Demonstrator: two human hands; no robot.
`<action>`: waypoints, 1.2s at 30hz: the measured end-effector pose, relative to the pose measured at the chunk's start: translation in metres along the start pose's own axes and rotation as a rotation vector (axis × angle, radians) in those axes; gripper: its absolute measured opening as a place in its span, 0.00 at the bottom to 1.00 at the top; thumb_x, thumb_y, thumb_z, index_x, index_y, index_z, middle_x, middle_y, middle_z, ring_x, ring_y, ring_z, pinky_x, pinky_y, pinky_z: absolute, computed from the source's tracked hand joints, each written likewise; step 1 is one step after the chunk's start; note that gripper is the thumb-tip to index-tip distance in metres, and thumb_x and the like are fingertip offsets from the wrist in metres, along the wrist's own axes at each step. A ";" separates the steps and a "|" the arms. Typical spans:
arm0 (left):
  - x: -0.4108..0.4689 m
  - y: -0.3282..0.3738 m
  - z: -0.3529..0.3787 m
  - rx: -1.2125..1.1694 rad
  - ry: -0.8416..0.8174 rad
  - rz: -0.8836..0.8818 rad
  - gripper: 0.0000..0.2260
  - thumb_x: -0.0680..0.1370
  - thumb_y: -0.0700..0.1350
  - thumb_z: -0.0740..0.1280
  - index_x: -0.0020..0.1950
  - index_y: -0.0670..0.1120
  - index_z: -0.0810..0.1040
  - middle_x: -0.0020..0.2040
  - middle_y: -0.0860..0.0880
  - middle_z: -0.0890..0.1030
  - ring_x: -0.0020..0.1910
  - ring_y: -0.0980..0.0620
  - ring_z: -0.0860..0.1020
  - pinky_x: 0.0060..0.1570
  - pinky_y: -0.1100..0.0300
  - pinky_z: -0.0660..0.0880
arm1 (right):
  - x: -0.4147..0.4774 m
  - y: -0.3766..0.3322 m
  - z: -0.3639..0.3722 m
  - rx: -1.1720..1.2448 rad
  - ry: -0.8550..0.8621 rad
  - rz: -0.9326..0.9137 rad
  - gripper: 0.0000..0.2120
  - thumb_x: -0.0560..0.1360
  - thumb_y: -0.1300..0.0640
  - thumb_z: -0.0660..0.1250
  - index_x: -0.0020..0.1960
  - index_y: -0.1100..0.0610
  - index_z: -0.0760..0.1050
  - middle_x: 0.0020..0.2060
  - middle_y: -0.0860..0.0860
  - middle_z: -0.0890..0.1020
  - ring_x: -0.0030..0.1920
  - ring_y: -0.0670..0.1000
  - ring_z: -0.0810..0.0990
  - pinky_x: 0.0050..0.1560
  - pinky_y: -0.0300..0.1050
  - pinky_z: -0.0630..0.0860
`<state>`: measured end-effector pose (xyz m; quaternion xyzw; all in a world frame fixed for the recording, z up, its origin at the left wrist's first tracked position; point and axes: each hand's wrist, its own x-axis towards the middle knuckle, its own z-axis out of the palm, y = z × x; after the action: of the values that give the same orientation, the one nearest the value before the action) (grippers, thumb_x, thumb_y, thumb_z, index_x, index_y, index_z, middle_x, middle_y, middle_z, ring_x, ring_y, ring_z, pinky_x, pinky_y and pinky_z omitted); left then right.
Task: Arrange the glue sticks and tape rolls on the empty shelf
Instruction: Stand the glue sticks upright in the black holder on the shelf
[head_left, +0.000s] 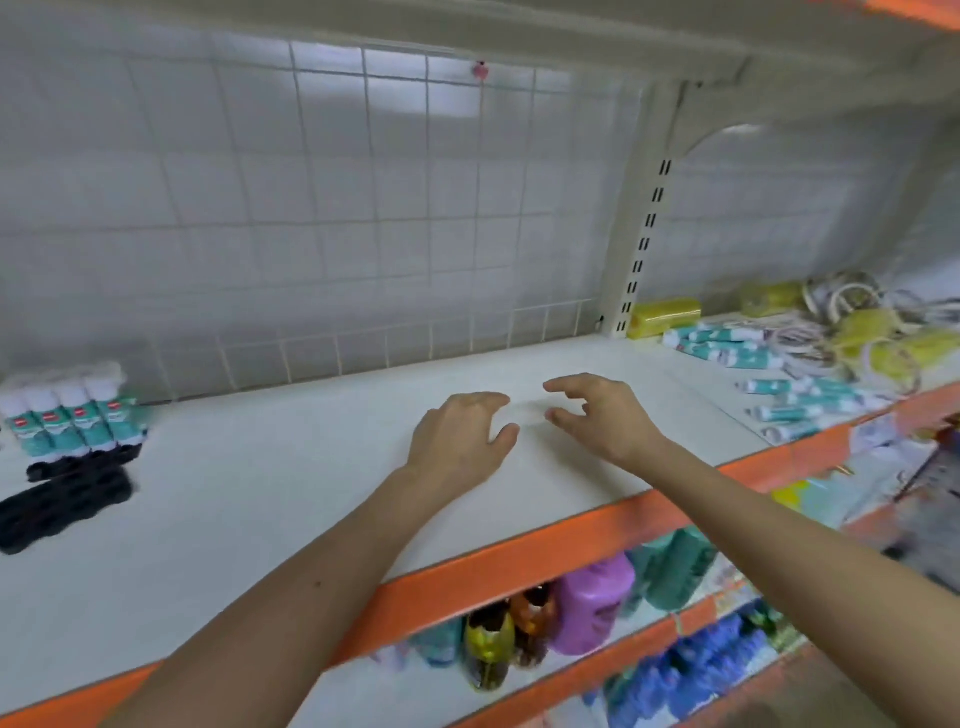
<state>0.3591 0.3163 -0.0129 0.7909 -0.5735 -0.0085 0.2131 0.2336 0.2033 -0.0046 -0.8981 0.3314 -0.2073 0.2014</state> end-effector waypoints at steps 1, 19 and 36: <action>0.007 0.014 0.007 -0.013 -0.004 0.015 0.19 0.79 0.52 0.57 0.70 0.50 0.67 0.69 0.52 0.70 0.69 0.52 0.66 0.64 0.54 0.67 | -0.004 0.015 -0.009 -0.002 0.013 0.016 0.17 0.74 0.56 0.66 0.62 0.56 0.74 0.62 0.52 0.76 0.59 0.52 0.75 0.61 0.41 0.69; 0.168 0.173 0.109 -0.069 -0.119 0.218 0.19 0.79 0.51 0.59 0.69 0.50 0.68 0.69 0.51 0.71 0.66 0.50 0.69 0.60 0.56 0.68 | 0.009 0.224 -0.124 -0.133 0.161 0.286 0.16 0.74 0.58 0.66 0.62 0.55 0.74 0.63 0.52 0.75 0.61 0.52 0.74 0.57 0.38 0.66; 0.290 0.194 0.174 0.134 -0.200 0.235 0.16 0.78 0.41 0.57 0.66 0.45 0.70 0.63 0.46 0.73 0.65 0.46 0.68 0.58 0.53 0.70 | 0.096 0.311 -0.148 -0.464 -0.130 0.114 0.19 0.75 0.57 0.62 0.66 0.53 0.70 0.62 0.53 0.73 0.63 0.52 0.69 0.59 0.43 0.68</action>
<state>0.2382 -0.0536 -0.0364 0.7260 -0.6798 -0.0240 0.1011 0.0666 -0.1125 -0.0139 -0.9116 0.4067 -0.0559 0.0219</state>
